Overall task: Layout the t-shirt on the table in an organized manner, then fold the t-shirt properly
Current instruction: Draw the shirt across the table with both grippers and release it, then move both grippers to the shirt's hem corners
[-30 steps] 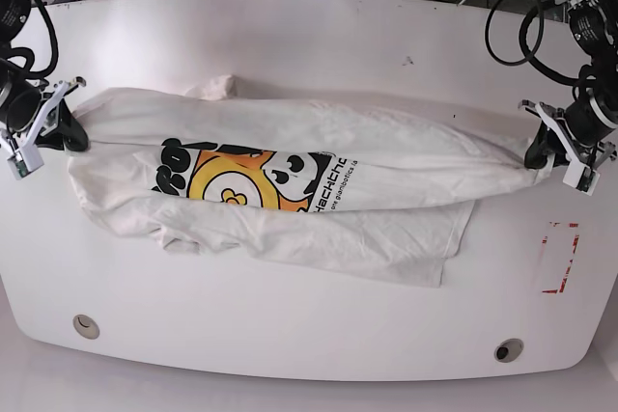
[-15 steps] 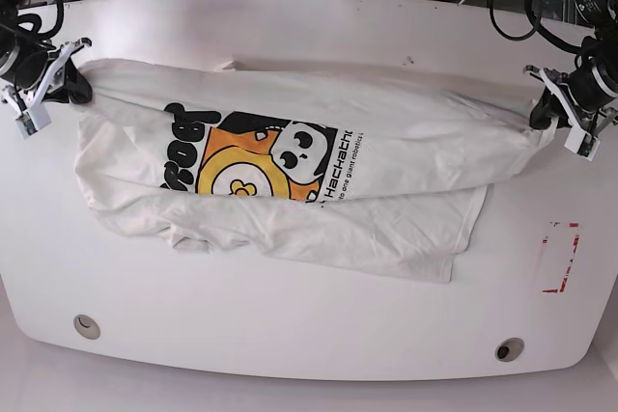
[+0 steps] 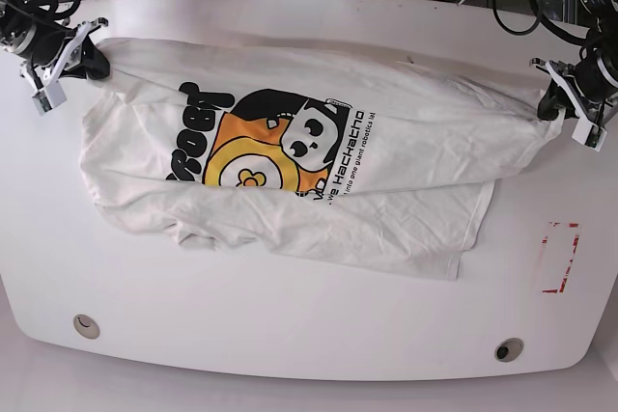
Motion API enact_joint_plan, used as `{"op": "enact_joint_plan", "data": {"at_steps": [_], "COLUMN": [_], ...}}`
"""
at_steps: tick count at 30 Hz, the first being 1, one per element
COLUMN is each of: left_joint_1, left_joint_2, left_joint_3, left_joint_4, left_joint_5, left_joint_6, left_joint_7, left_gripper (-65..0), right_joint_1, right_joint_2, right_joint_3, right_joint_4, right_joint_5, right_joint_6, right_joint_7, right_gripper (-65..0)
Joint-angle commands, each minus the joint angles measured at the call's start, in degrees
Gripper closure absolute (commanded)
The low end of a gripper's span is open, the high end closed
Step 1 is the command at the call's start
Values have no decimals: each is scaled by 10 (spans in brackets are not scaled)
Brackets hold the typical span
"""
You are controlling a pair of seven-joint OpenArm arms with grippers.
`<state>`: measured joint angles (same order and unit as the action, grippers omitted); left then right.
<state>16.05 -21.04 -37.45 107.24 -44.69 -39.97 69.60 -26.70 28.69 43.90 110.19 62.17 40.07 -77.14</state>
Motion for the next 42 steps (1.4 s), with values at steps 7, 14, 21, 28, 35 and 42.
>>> {"op": "enact_joint_plan", "data": {"at_steps": [7, 14, 21, 28, 35, 42], "left_joint_1": [17, 17, 17, 17, 4, -82], "left_joint_2": [-20, -20, -20, -20, -20, -20], "left_joint_3": [-3, -2, -2, -2, 0, 4], "left_joint_4": [9, 8, 8, 8, 7, 5], "left_joint_5": [-4, -3, -3, -3, -4, -3], "left_joint_6": [0, 0, 0, 0, 0, 2], "left_joint_7": [-10, -10, -10, -10, -10, -10], "left_gripper": [0, 0, -29, -229, -335, -375], "right_joint_1": [-15, -16, -16, -12, 8, 91], "right_joint_2": [-3, -20, -28, -30, -28, -2], "right_joint_3": [5, 5, 6, 8, 23, 39], "right_joint_4": [8, 7, 7, 8, 8, 4], "right_joint_5": [9, 3, -19, -19, -20, -48], "right_joint_6": [-1, -1, -1, -1, -1, -1], "right_joint_7": [11, 11, 11, 11, 11, 11], "right_gripper": [-3, -22, -201, -510, -647, -647]}}
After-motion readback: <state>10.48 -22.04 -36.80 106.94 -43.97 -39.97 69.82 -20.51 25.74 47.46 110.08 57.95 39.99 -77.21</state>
